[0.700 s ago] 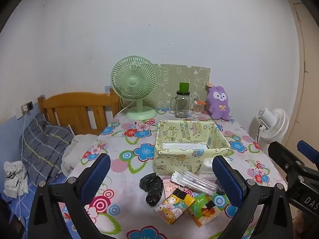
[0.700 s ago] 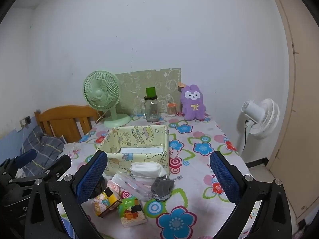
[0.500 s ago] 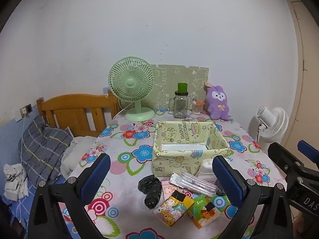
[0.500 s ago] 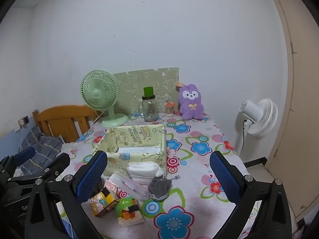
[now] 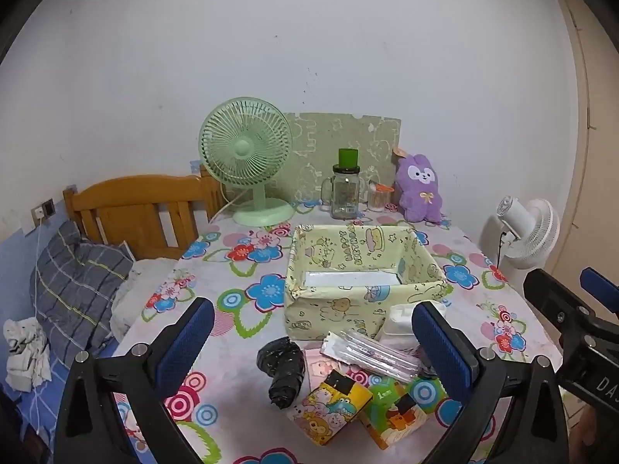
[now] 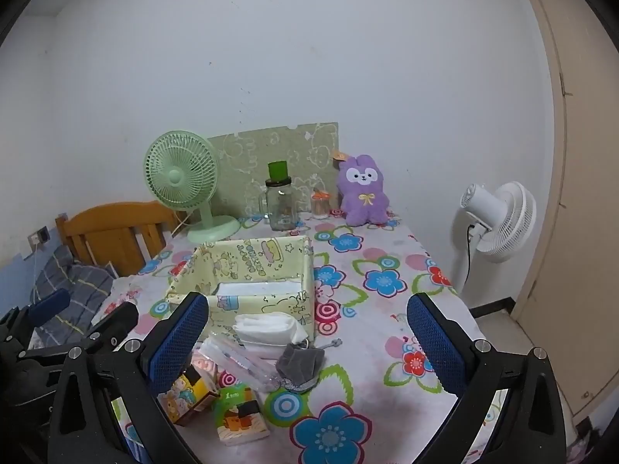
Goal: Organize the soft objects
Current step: 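Move both tools toward the black bag and white cloth beside the basket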
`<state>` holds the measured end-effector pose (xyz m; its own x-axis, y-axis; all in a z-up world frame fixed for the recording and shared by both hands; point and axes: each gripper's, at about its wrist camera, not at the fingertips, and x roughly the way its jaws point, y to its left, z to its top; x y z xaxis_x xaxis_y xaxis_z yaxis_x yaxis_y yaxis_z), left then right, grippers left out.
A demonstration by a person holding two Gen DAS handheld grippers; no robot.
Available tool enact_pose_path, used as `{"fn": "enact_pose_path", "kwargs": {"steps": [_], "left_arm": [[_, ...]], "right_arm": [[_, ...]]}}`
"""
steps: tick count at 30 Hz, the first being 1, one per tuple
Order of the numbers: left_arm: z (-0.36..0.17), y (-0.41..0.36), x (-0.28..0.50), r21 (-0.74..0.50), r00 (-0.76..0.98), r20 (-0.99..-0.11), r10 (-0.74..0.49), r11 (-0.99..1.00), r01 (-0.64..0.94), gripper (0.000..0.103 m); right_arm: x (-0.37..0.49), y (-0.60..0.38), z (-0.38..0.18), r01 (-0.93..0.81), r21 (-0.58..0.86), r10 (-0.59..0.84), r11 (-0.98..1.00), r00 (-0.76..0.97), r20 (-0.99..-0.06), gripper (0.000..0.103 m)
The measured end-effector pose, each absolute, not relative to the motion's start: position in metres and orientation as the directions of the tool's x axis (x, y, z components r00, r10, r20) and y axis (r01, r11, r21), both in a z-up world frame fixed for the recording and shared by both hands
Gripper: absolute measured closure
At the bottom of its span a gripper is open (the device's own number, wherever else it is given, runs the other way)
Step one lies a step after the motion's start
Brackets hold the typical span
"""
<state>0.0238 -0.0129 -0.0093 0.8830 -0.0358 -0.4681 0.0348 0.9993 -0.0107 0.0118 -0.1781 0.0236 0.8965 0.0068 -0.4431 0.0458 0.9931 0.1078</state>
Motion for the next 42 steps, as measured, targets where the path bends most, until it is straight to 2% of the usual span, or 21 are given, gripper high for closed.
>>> {"fn": "enact_pose_path", "kwargs": {"steps": [8,42], "left_arm": [[-0.009,-0.025,0.022,0.018,0.886,-0.459,-0.063,0.997,0.08,0.0],[-0.011,-0.027,0.026,-0.018,0.883,-0.465,-0.068,0.998,0.067,0.001]], "right_arm": [[0.014,-0.175,0.024,0.031,0.112,0.022,0.993,0.894,-0.448,0.0],[0.016,-0.174,0.025,0.033,0.124,0.025,0.992,0.898,-0.439,0.0]]}}
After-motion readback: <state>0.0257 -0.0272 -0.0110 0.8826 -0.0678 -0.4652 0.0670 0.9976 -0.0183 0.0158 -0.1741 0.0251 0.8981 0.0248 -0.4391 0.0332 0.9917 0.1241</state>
